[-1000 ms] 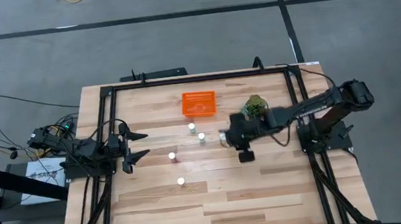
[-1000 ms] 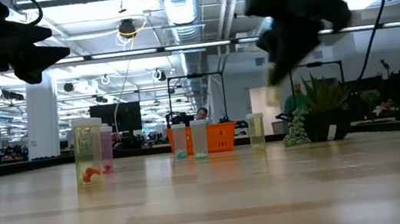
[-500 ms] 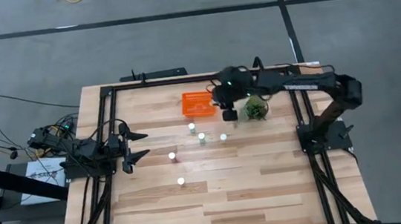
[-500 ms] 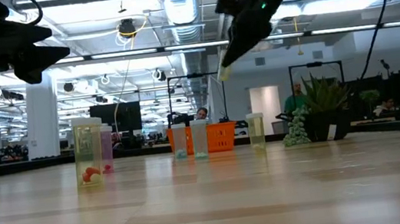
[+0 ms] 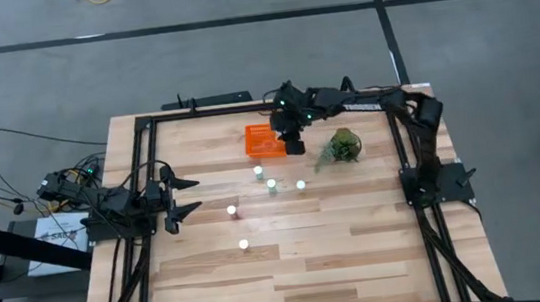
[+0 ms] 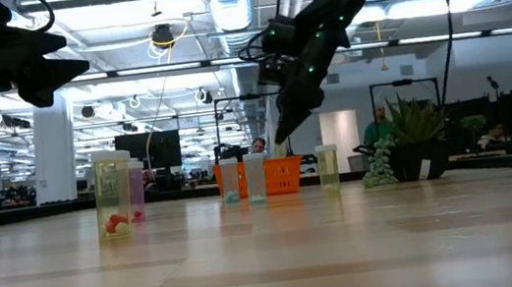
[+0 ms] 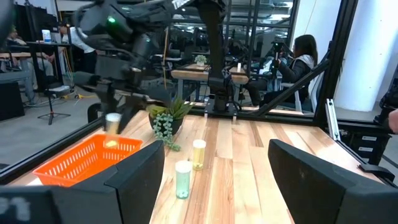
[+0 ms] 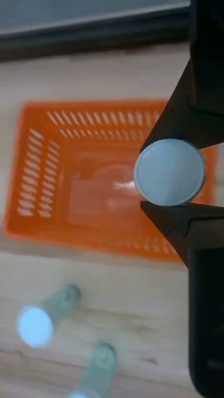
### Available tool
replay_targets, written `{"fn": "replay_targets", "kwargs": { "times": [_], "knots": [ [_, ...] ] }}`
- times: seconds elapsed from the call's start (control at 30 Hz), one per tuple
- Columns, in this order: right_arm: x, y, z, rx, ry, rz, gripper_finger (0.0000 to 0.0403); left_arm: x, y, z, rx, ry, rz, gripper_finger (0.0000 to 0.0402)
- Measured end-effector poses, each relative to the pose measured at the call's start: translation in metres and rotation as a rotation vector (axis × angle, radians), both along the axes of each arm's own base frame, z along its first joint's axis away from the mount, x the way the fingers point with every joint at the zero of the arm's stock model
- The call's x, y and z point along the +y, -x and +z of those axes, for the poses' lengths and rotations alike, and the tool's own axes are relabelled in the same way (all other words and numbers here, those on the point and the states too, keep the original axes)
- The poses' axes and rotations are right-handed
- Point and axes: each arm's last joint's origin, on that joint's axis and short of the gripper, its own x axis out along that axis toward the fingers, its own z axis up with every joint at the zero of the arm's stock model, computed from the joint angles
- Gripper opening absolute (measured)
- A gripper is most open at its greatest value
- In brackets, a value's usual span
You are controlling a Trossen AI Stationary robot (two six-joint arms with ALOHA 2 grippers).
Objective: Pick and place pill bottles into a basket
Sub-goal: Put the right yellow pill bottle into the orange bin
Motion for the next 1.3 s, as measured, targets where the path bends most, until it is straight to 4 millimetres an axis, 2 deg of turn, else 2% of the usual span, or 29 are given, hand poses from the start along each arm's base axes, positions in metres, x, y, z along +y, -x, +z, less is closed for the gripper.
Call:
{"fn": "replay_targets", "kwargs": {
  "times": [0.2,0.33,0.87,1.13,1.3],
  "knots": [
    [-0.02,-0.002,-0.007,0.014,-0.029,-0.028,0.0109,0.0,0.0,0.0,0.0,0.0,-0.001,0.0277],
    [-0.029,0.005,-0.008,0.008,-0.091,-0.048,0.0109,0.0,0.0,0.0,0.0,0.0,-0.001,0.0277],
    [-0.034,0.011,-0.011,0.029,-0.114,-0.064,0.0109,0.0,0.0,0.0,0.0,0.0,-0.002,0.0277],
    [-0.038,0.004,-0.036,0.068,-0.119,-0.064,0.0109,0.0,0.0,0.0,0.0,0.0,-0.002,0.0277],
    [-0.041,0.005,-0.034,0.055,-0.111,-0.073,0.0109,0.0,0.0,0.0,-0.001,0.0,-0.002,0.0277]
  ]
}}
